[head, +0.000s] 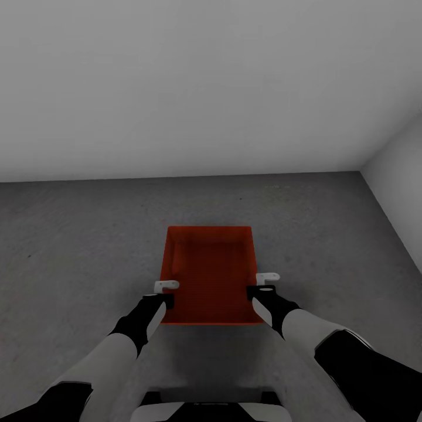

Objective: Move the two storage containers from the living room to the garage. In the garage, place one container on the floor and stack the other container on top of it (either order is fine).

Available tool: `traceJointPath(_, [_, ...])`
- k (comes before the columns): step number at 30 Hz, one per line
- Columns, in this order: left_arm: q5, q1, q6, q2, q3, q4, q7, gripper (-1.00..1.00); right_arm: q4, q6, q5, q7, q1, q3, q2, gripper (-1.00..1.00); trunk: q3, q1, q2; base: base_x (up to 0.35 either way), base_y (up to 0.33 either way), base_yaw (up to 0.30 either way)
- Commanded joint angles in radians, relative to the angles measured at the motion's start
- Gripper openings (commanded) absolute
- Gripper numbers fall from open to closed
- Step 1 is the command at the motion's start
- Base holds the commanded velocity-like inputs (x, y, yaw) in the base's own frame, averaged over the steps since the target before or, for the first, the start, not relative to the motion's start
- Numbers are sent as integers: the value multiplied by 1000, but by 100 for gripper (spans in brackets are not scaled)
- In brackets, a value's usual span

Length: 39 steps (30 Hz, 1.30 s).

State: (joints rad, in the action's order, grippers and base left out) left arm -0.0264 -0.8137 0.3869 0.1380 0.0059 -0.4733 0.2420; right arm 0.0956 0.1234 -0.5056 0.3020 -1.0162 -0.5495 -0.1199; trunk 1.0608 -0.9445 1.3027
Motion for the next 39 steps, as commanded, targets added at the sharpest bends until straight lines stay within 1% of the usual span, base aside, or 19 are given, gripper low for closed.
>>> traceJointPath(1, [-24,-1,1,12,7,-21,-6,-100,1,7,-10,5,1,-49,0,-100,1,0,0,0,0,0])
traceJointPath(39, [-27,-1,2,12,6,-20,-12,-100,1,7,-10,5,1,-49,2,-100,1,0,0,0,0,0])
